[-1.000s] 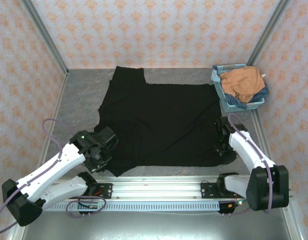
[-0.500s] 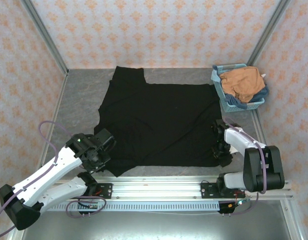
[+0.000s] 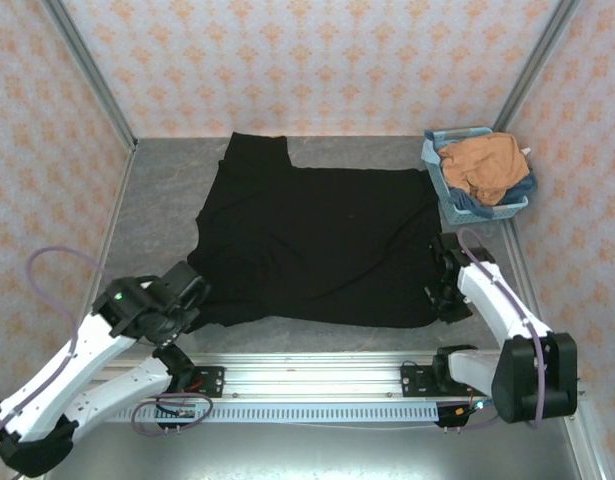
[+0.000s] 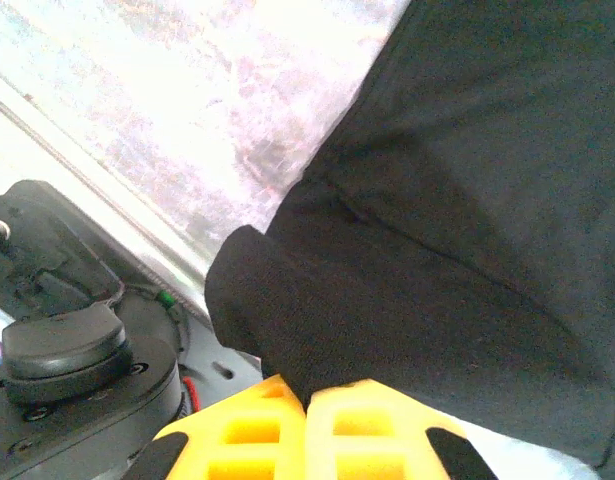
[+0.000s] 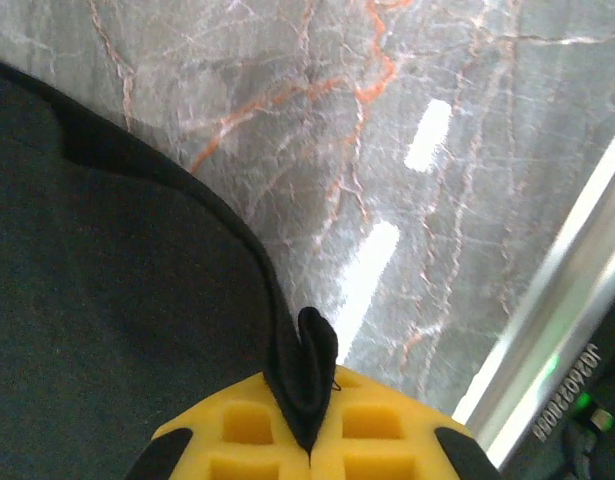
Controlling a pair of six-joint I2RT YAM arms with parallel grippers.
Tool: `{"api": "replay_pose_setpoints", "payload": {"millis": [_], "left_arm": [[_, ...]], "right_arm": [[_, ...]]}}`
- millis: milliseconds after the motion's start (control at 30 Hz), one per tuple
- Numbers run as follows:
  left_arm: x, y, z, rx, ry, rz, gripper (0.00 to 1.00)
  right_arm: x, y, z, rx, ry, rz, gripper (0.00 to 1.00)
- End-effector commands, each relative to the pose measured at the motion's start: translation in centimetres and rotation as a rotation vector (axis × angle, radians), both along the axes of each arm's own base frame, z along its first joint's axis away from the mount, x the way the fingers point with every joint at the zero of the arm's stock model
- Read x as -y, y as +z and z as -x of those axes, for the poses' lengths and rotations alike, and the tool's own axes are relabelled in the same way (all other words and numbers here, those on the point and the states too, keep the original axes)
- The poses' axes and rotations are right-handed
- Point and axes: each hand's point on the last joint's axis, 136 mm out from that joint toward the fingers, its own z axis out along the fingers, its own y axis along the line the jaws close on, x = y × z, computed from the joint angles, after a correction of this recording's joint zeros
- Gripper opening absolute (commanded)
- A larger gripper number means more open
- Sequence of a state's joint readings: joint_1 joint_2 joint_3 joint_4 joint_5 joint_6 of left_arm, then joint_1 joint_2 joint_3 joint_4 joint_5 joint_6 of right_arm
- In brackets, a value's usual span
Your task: Fold and stack the t-shirts
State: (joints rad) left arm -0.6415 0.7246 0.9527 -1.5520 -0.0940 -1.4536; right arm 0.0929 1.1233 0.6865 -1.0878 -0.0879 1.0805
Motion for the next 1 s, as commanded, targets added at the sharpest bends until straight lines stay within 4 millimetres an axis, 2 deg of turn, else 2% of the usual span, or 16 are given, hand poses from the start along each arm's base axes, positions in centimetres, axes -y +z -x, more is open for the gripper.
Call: {"api": "replay_pose_setpoints", "payload": {"millis": [0, 133, 200, 433, 567, 767, 967], "left_arm": [[-3.8, 0.2, 2.6, -0.06, 0.066, -0.152, 0.0], [-0.9, -2.2, 0.8, -0.071, 0.024, -0.066, 0.0], [0.3, -2.5, -0.7, -0.05, -0.005, -0.05, 0.0], [2.6, 0.6, -6.3, 0.029, -0.116, -0.134, 0.0], [3.5, 1.5, -8.9, -0.002, -0.148, -0.168, 0.0], [3.4, 0.3, -12.1, -0.097, -0.158, -0.18, 0.0], [3.6, 0.1, -17.0, -0.107, -0.239, -0.245, 0.0]], "right_arm": [[0.1, 1.1, 3.0, -0.094, 0.032, 0.012, 0.0], [-0.2, 0.6, 3.3, -0.087, 0.029, 0.003, 0.0], [-0.3, 0.4, 2.9, -0.079, 0.025, -0.004, 0.0], [-0.4, 0.8, 0.3, -0.063, 0.009, 0.003, 0.0], [-0.3, 1.0, -1.4, -0.056, -0.011, 0.001, 0.0], [0.2, 1.7, -4.4, -0.013, -0.049, 0.011, 0.0], [0.5, 1.9, -7.5, -0.019, -0.045, 0.023, 0.0]]}}
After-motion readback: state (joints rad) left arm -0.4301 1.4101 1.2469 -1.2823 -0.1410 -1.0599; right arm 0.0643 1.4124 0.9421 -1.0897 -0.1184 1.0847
